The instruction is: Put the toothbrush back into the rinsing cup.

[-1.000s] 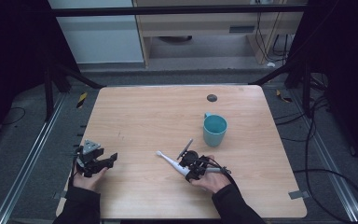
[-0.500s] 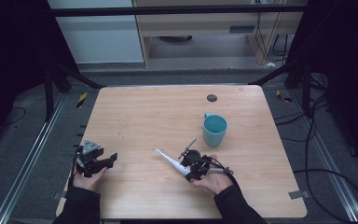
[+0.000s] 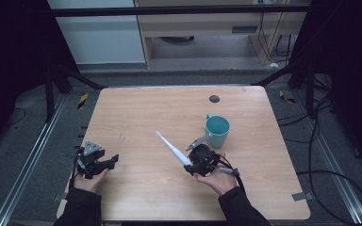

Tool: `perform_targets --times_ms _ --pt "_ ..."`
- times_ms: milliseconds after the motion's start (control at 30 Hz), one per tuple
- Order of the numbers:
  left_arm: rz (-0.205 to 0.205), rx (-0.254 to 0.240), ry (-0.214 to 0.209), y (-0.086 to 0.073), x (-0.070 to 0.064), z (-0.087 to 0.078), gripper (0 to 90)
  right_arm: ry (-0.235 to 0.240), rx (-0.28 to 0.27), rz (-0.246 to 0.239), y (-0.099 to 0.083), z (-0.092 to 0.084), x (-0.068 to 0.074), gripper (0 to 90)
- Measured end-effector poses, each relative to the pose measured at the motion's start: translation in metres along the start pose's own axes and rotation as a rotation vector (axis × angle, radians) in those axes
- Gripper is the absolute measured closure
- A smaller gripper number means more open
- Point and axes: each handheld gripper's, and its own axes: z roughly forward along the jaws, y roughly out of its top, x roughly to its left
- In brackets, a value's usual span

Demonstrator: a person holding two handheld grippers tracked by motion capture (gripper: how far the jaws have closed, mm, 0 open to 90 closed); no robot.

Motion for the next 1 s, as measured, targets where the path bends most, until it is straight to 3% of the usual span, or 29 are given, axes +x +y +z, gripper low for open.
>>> perform_targets --times_ms 300,567,667,800,1000 --pt "0.0 0.004 -0.001 0.0 0.0 0.0 36.2 0.01 -0.264 0.093 0.005 -0.019 -0.011 66.3" --pt "0.001 0.005 -0.002 0.0 0.0 0.001 36.2 -0.019 -0.501 0.141 0.011 -0.031 -0.018 66.3" --pt "0.002 0.005 -0.002 0.0 0.0 0.001 36.3 -0.058 -0.598 0.161 0.017 -0.036 -0.022 66.3" --pt "0.001 0.006 -0.002 0.0 0.0 0.001 36.2 -0.091 -0.662 0.191 0.021 -0.038 -0.026 66.3" --pt "-0.001 0.004 -0.003 0.0 0.0 0.001 36.2 -0.197 -0.752 0.241 0.027 -0.039 -0.039 66.3"
